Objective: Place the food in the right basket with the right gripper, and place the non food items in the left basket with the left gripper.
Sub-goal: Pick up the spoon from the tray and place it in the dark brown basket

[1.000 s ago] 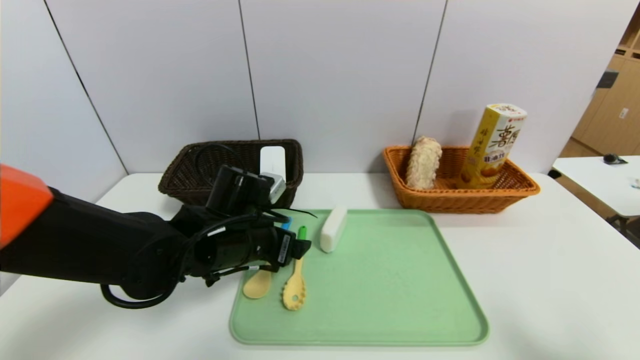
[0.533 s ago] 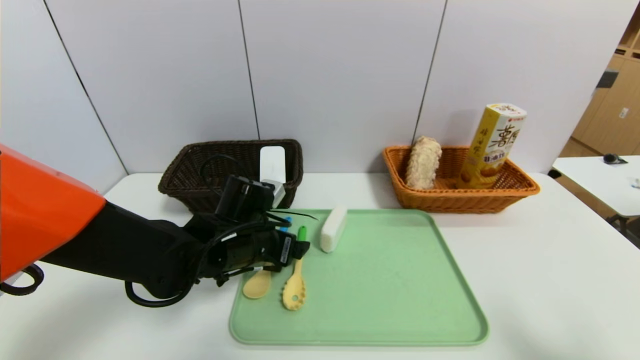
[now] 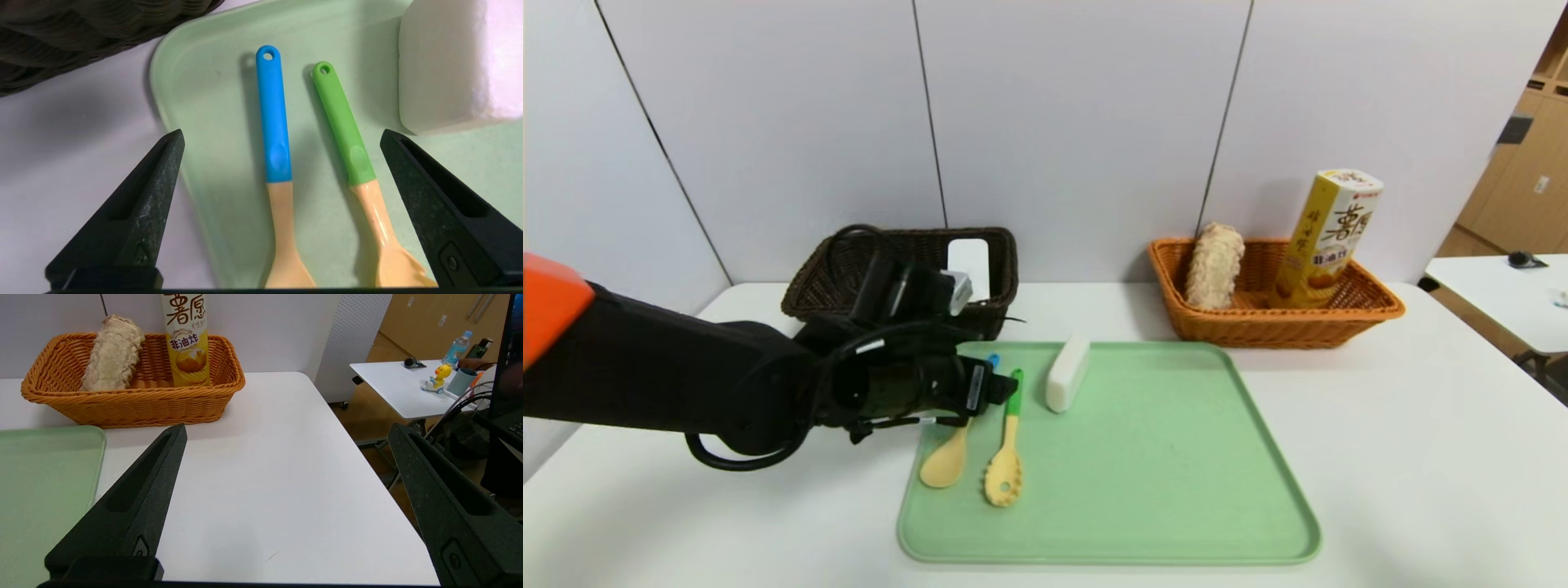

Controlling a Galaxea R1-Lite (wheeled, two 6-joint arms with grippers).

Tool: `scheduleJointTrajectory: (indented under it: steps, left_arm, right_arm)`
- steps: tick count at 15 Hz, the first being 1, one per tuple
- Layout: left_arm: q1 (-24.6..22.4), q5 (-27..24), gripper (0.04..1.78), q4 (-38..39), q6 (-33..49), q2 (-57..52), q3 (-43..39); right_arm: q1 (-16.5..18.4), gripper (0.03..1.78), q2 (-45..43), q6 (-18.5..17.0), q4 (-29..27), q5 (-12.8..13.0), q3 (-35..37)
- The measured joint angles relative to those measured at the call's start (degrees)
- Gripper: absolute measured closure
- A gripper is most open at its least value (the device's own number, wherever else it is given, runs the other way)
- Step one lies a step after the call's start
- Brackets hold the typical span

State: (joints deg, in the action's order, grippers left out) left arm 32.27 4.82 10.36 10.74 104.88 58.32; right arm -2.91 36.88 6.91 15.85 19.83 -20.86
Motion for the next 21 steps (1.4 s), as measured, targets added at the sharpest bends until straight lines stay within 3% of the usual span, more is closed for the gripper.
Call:
scheduleJointTrajectory:
  steps: [5,6,9,21]
  left_arm:
    - [-1.45,-0.11,0.13,-27.92,-6.25,-1.6,13.4]
    - [-1.57,-0.13,0.13,-29.98,-6.41,-1.32,14.25]
    - [-1.73,-0.16,0.13,-30.39,-5.64,-0.35,14.88]
    - [1.61,-0.09,0.13,-25.36,-2.54,3.43,14.75]
  right_arm:
    - [-0.06,0.12,-0.83,0.35,-1.18,0.0,-0.33]
    - [-0.11,0.12,-1.4,0.35,-2.46,0.0,-0.44]
    - [-0.41,0.12,-3.56,0.3,-6.18,0.0,-0.85]
    - [-0.5,0.12,-5.22,0.24,-6.35,0.0,-1.4]
